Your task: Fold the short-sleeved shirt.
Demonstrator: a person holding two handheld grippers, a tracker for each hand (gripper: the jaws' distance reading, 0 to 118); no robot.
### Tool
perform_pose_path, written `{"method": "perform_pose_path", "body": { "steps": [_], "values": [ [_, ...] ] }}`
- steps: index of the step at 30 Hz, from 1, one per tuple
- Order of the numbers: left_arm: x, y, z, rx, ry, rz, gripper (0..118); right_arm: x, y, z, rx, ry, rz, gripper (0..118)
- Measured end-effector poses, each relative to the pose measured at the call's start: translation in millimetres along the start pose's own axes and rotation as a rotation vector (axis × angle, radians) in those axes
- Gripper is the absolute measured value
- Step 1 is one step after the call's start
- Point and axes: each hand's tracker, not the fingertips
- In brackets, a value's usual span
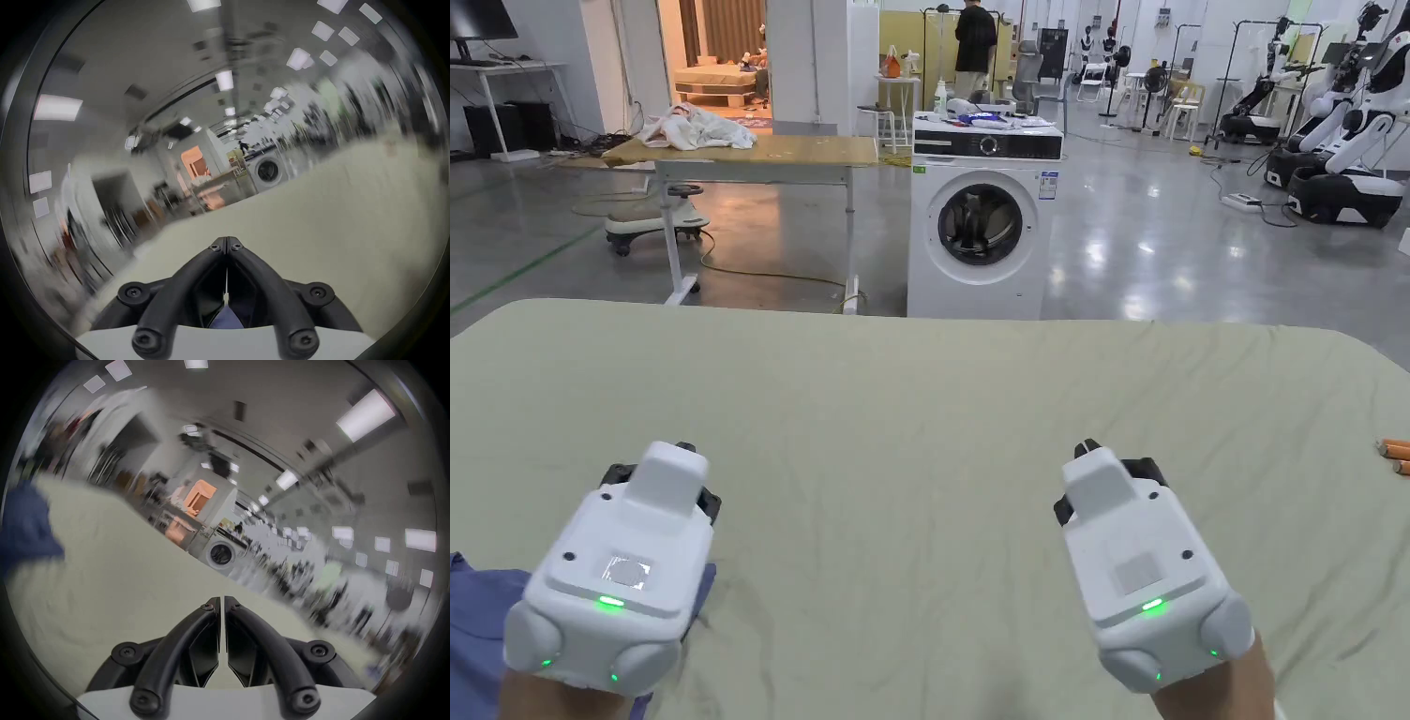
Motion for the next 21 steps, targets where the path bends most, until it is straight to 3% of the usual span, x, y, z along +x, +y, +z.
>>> {"method": "perform_pose_path", "body": {
  "steps": [2, 4, 7, 12, 16, 21],
  "values": [
    [-11, -1, 2, 0.007, -0.029, 0.267, 0, 7, -6, -1, -0.018, 0.017, -0.238, 2],
    [-16, -6, 2, 0.013, -0.047, 0.423, 0, 11, -15, 0, -0.037, 0.012, -0.431, 2],
    [-15, -8, 14, 0.038, -0.070, 0.566, 0, 15, -25, 0, -0.058, -0.025, -0.617, 2],
    [-17, -5, 22, 0.043, -0.070, 0.556, 0, 7, -26, 6, -0.054, -0.032, -0.567, 2],
    [-20, 4, 36, 0.032, -0.071, 0.409, 0, 7, -20, 8, -0.050, -0.021, -0.531, 2],
    [-51, 3, 37, -0.129, -0.055, 0.301, 0, 3, -12, 9, -0.042, -0.005, -0.475, 2]
  ]
}}
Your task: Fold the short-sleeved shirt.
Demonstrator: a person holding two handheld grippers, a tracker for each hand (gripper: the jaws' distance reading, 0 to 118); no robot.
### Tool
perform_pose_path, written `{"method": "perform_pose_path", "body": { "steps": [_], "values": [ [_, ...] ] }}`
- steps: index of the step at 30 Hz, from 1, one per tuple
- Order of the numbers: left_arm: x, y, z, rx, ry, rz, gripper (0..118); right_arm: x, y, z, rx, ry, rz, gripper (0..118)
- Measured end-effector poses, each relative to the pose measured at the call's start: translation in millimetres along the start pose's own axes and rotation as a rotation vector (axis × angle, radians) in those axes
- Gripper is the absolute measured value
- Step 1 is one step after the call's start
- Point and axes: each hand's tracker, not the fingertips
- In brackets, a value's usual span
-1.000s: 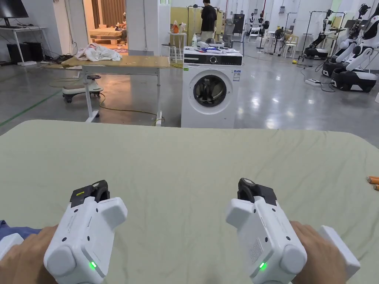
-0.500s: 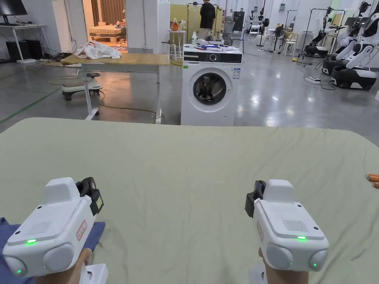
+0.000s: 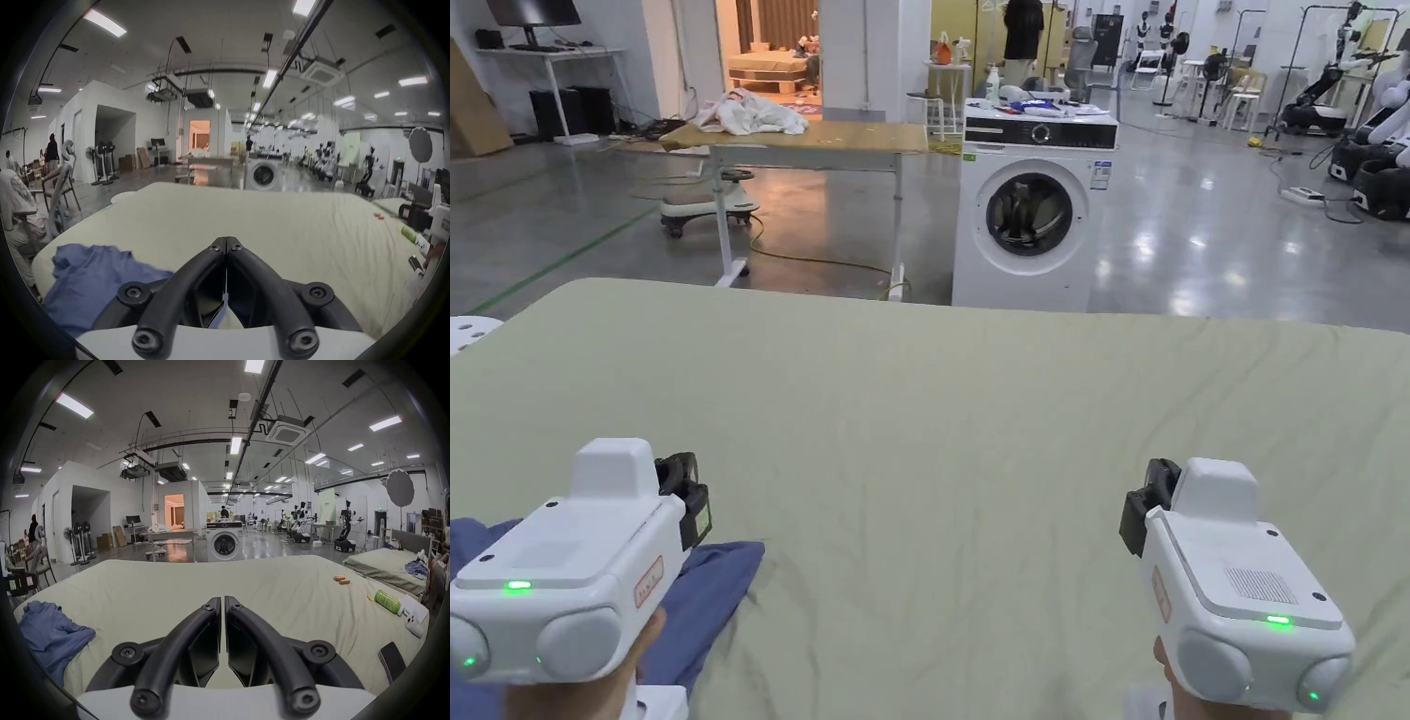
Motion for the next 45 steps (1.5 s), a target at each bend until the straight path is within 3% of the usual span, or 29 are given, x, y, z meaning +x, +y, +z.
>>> {"method": "perform_pose_path", "body": {
  "steps": [6, 11, 13, 14, 15, 16, 17, 18, 24, 28, 31, 32, 35, 37, 40, 45],
  "values": [
    [-104, -9, 2, -0.197, 0.111, 0.092, 0, -13, -8, -6, -0.029, 0.036, 0.060, 2],
    [-187, -34, -13, -0.405, 0.154, 0.088, 3, -19, -20, -13, -0.081, 0.058, 0.061, 2],
    [-199, -44, -8, -0.486, 0.144, 0.124, 23, -21, -25, -15, -0.098, 0.063, 0.067, 2],
    [-210, -50, -11, -0.521, 0.139, 0.149, 42, -22, -28, -16, -0.106, 0.064, 0.070, 2],
    [-217, -56, -14, -0.557, 0.139, 0.166, 70, -22, -29, -17, -0.111, 0.065, 0.071, 2],
    [-213, -61, -11, -0.589, 0.133, 0.177, 84, -22, -32, -18, -0.121, 0.066, 0.074, 2],
    [-215, -67, -14, -0.615, 0.115, 0.182, 92, -23, -33, -18, -0.129, 0.068, 0.077, 2],
    [-215, -73, -17, -0.629, 0.092, 0.191, 92, -24, -35, -19, -0.134, 0.067, 0.078, 2],
    [-190, -103, -39, -0.709, -0.052, 0.201, 91, -23, -45, -20, -0.163, 0.068, 0.098, 2],
    [-158, -119, -45, -0.723, 0.035, -0.077, 90, -22, -49, -21, -0.178, 0.064, 0.116, 2],
    [-150, -111, -46, -0.709, 0.045, -0.089, 79, -22, -51, -20, -0.184, 0.061, 0.128, 2],
    [-152, -111, -40, -0.701, 0.048, -0.082, 71, -22, -51, -19, -0.186, 0.061, 0.129, 2],
    [-155, -102, -38, -0.661, 0.092, -0.086, 0, -23, -56, -21, -0.194, 0.061, 0.127, 2],
    [-161, -109, -38, -0.656, 0.117, -0.175, 0, -24, -57, -21, -0.200, 0.061, 0.129, 2],
    [-163, -113, -37, -0.657, 0.099, -0.156, 0, -27, -57, -20, -0.202, 0.064, 0.131, 2],
    [-178, -101, -21, -0.546, 0.082, 0.035, 0, -27, -55, -19, -0.194, 0.065, 0.127, 2]
  ]
}}
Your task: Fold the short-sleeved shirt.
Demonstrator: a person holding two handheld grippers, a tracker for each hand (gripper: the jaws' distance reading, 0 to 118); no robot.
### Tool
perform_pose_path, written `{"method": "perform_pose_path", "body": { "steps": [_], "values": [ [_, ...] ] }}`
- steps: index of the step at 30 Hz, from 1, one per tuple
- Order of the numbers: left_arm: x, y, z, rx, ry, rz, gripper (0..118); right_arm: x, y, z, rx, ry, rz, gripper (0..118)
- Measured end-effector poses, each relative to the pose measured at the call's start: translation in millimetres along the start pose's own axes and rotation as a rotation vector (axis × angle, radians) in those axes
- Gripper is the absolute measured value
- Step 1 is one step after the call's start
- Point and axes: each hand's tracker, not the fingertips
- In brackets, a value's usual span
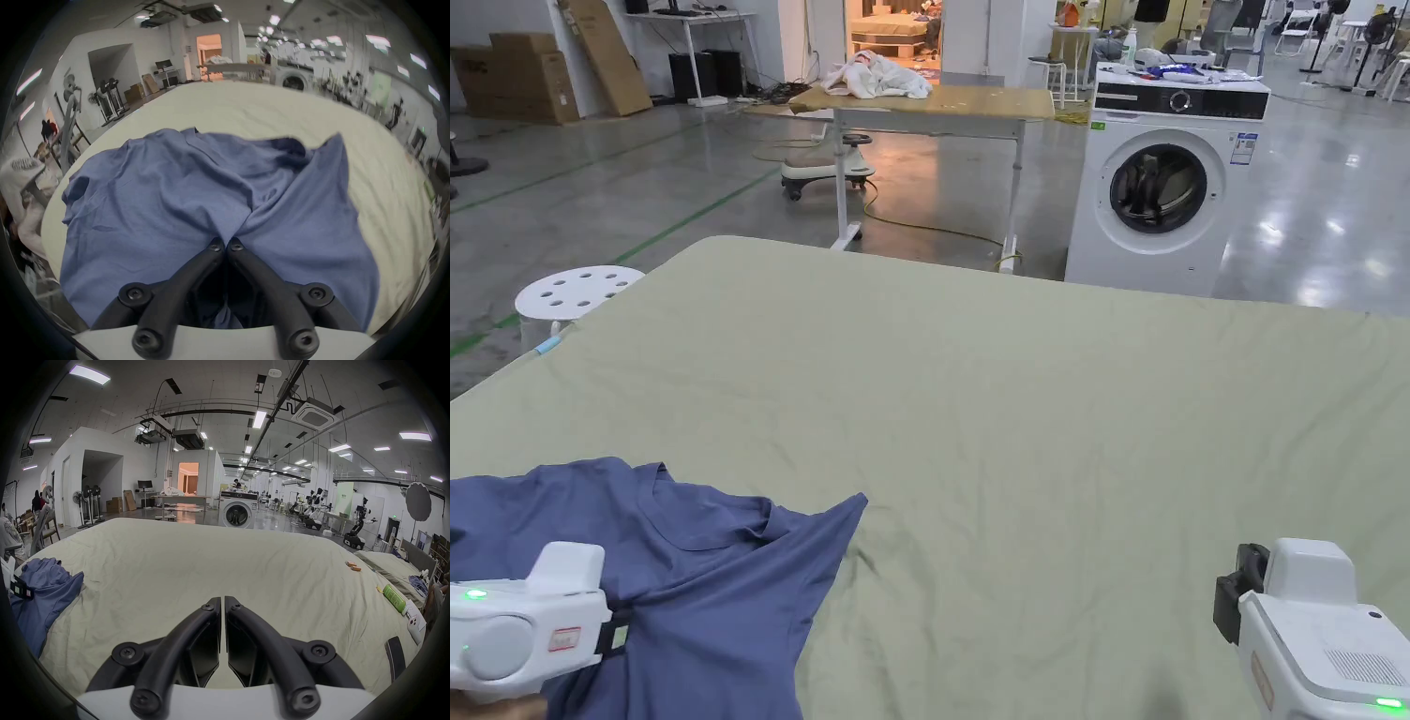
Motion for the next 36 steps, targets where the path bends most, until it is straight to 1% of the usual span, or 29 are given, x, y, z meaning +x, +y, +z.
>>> {"method": "perform_pose_path", "body": {
  "steps": [3, 6, 11, 15, 18, 19, 24, 28, 34, 36],
  "values": [
    [-8, 6, 18, 0.090, -0.049, 0.082, 0, 1, 2, 2, 0.009, -0.001, -0.002, 2],
    [-13, 15, 37, 0.159, -0.084, 0.102, 0, 3, 4, 2, 0.016, -0.001, -0.011, 2],
    [-9, 46, 67, 0.286, -0.092, 0.132, 0, 10, 9, 5, 0.030, -0.011, -0.022, 2],
    [6, 84, 101, 0.408, -0.119, 0.098, 0, 19, 16, 11, 0.053, -0.026, -0.036, 2],
    [32, 118, 127, 0.479, -0.153, 0.031, 0, 28, 21, 17, 0.074, -0.038, -0.050, 2],
    [27, 131, 121, 0.500, -0.172, 0.014, 0, 31, 23, 19, 0.081, -0.043, -0.055, 2],
    [92, 179, 147, 0.581, -0.294, -0.134, 0, 49, 29, 32, 0.110, -0.070, -0.078, 2],
    [149, 204, 150, 0.616, -0.404, -0.202, 0, 65, 29, 42, 0.127, -0.098, -0.091, 2],
    [260, 218, 138, 0.597, -0.591, -0.273, 0, 93, 26, 57, 0.132, -0.147, -0.107, 2],
    [299, 215, 127, 0.567, -0.621, -0.304, 0, 103, 23, 62, 0.130, -0.170, -0.115, 2]
  ]
}}
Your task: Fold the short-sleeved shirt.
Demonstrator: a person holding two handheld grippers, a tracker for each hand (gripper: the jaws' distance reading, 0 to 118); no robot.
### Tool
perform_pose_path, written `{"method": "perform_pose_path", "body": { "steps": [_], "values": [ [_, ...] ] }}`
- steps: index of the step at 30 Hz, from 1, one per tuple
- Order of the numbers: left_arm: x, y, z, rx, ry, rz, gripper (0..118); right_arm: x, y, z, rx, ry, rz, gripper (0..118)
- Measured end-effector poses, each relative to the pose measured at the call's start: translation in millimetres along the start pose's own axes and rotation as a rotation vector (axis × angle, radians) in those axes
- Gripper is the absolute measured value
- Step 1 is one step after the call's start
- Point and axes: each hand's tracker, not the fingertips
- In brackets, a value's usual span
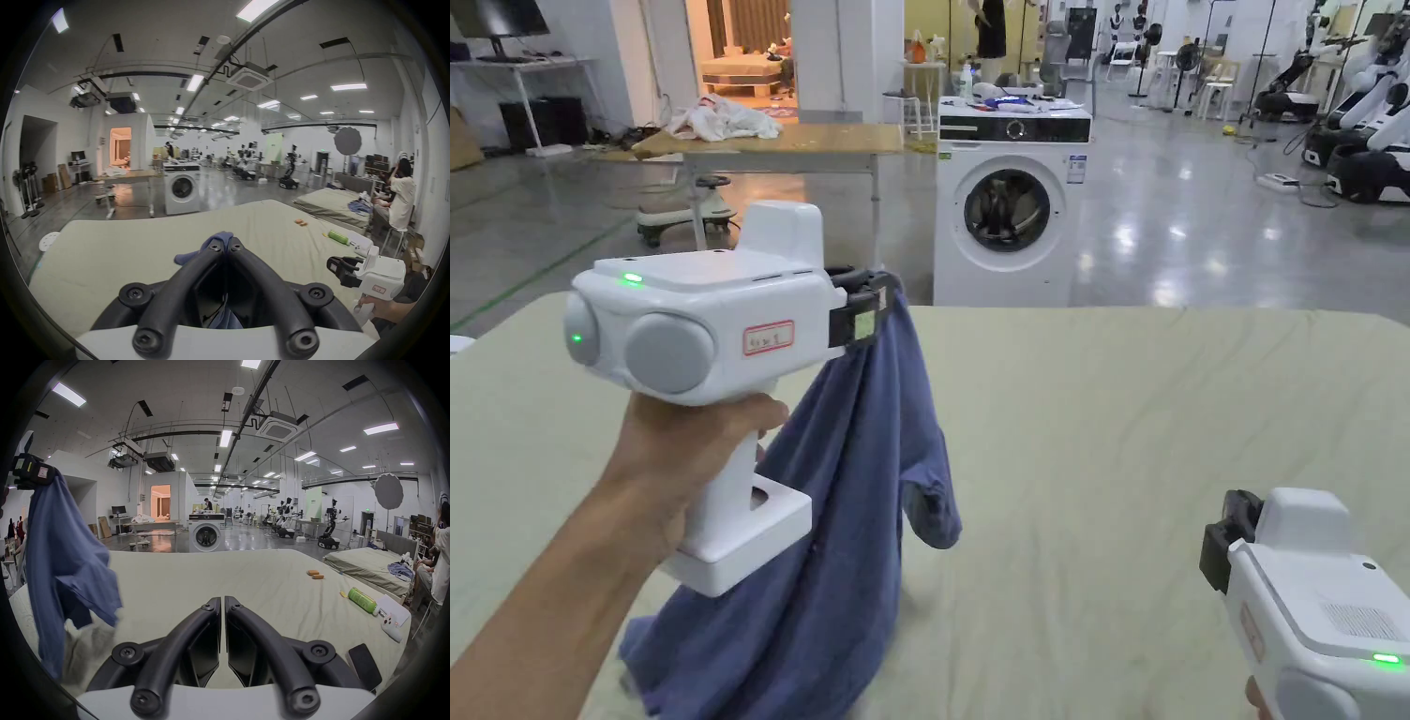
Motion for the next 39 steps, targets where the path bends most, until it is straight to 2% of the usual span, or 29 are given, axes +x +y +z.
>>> {"method": "perform_pose_path", "body": {
  "steps": [8, 14, 17, 18, 19, 20, 21, 23, 28, 29, 33, 34, 39],
  "values": [
    [83, -72, -85, -0.156, -0.226, 0.038, 0, 42, -12, 12, -0.033, -0.077, -0.013, 2],
    [116, -135, -104, -0.252, -0.281, 0.060, 0, 59, -25, 15, -0.081, -0.105, -0.006, 2],
    [123, -153, -101, -0.271, -0.280, 0.060, 25, 61, -29, 15, -0.102, -0.096, -0.002, 2],
    [121, -156, -98, -0.272, -0.279, 0.061, 48, 60, -30, 14, -0.108, -0.092, 0.003, 2],
    [120, -159, -95, -0.271, -0.274, 0.061, 65, 59, -31, 14, -0.112, -0.087, 0.006, 2],
    [119, -159, -90, -0.265, -0.265, 0.059, 74, 57, -31, 15, -0.112, -0.080, 0.008, 2],
    [115, -159, -86, -0.254, -0.260, 0.058, 77, 55, -30, 15, -0.112, -0.074, 0.011, 2],
    [104, -153, -73, -0.217, -0.223, 0.051, 77, 49, -25, 15, -0.102, -0.054, 0.016, 2],
    [64, -141, -30, -0.090, -0.022, 0.066, 72, 26, -5, 15, -0.053, 0.000, 0.025, 2],
    [55, -141, -21, -0.072, 0.034, 0.071, 66, 20, -1, 14, -0.042, 0.008, 0.028, 2],
    [24, -143, 14, -0.035, 0.202, 0.073, 5, -3, 9, 12, 0.007, 0.037, 0.029, 2],
    [17, -146, 21, -0.037, 0.246, 0.075, 1, -8, 11, 10, 0.012, 0.045, 0.028, 2],
    [-20, -157, 52, -0.054, 0.401, 0.100, 0, -32, 16, 6, 0.039, 0.082, 0.021, 2]
  ]
}}
